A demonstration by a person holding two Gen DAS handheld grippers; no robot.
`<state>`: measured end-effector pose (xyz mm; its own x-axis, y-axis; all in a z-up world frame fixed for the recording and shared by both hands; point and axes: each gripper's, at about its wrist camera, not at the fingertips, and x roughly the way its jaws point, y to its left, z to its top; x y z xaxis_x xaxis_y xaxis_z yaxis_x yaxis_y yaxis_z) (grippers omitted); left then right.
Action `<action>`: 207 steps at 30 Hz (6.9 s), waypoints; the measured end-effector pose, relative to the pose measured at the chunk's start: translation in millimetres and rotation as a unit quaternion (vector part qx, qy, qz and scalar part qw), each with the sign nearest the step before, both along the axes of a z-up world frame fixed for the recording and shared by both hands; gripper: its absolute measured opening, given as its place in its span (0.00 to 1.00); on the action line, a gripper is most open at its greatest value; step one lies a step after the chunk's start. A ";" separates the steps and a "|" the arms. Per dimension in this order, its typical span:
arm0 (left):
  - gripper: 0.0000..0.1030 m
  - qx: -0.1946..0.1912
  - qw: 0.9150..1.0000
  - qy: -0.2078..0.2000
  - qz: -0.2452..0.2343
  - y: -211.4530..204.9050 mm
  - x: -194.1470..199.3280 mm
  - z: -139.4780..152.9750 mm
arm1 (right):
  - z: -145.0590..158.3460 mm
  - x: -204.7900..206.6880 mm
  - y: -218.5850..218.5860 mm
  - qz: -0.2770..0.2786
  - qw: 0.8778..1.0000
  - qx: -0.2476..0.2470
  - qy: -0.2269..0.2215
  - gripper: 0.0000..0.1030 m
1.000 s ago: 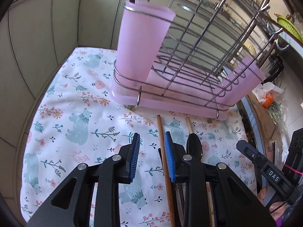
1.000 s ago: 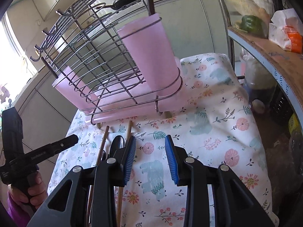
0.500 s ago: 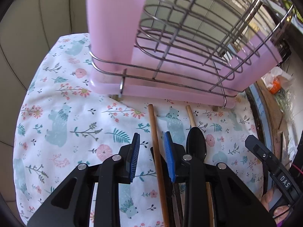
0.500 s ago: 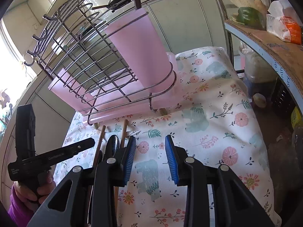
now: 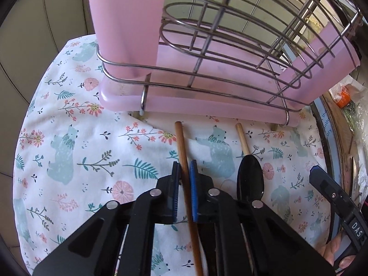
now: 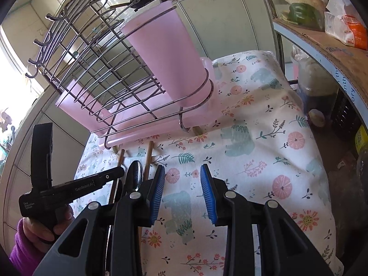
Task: Organize utensils
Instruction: 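Lower both grippers toward the utensils lying on the floral cloth, then grasp a wooden chopstick with the left gripper while the right gripper grasps the black spoon, then lift the chopstick with the left gripper while the right gripper lifts the spoon over the pink cup, then open the left gripper over the pink cup while the right gripper releases the spoon into it, then lower both grippers toward the remaining chopsticks on the cloth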
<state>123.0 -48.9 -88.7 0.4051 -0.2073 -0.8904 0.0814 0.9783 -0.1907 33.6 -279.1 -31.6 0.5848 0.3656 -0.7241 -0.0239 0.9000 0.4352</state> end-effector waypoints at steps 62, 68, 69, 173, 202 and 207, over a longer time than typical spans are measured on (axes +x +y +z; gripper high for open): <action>0.06 -0.127 0.974 -0.188 0.029 90.4 -68.1 112.7 | 95.4 -13.1 26.6 0.024 0.986 -0.028 -0.160 0.02; 0.06 -0.134 0.963 -0.231 0.036 100.7 -71.7 143.5 | 135.3 -12.5 7.7 -0.006 0.975 -0.041 -0.219 0.02; 0.06 -0.134 0.961 -0.238 0.036 102.1 -72.5 148.8 | 144.9 -12.9 2.8 -0.016 0.971 -0.044 -0.236 0.02; 0.26 -0.047 0.971 -0.232 0.040 43.8 -69.1 89.7 | 61.0 -28.5 19.4 -0.007 0.985 -0.081 -0.149 0.31; 0.08 0.039 0.992 -0.079 -0.086 -34.3 -81.2 1.2 | 11.3 -21.7 16.0 0.021 0.999 -0.013 -0.045 0.28; 0.05 0.024 0.994 -0.085 -0.065 -21.2 -81.4 8.3 | 12.1 -22.5 16.6 0.022 0.999 -0.013 -0.046 0.28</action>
<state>41.7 -70.1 -80.4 0.5226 -0.2261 -0.8221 0.2344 0.9651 -0.1164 11.1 -262.5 -19.5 0.6323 0.3742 -0.6784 -0.1023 0.9083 0.4056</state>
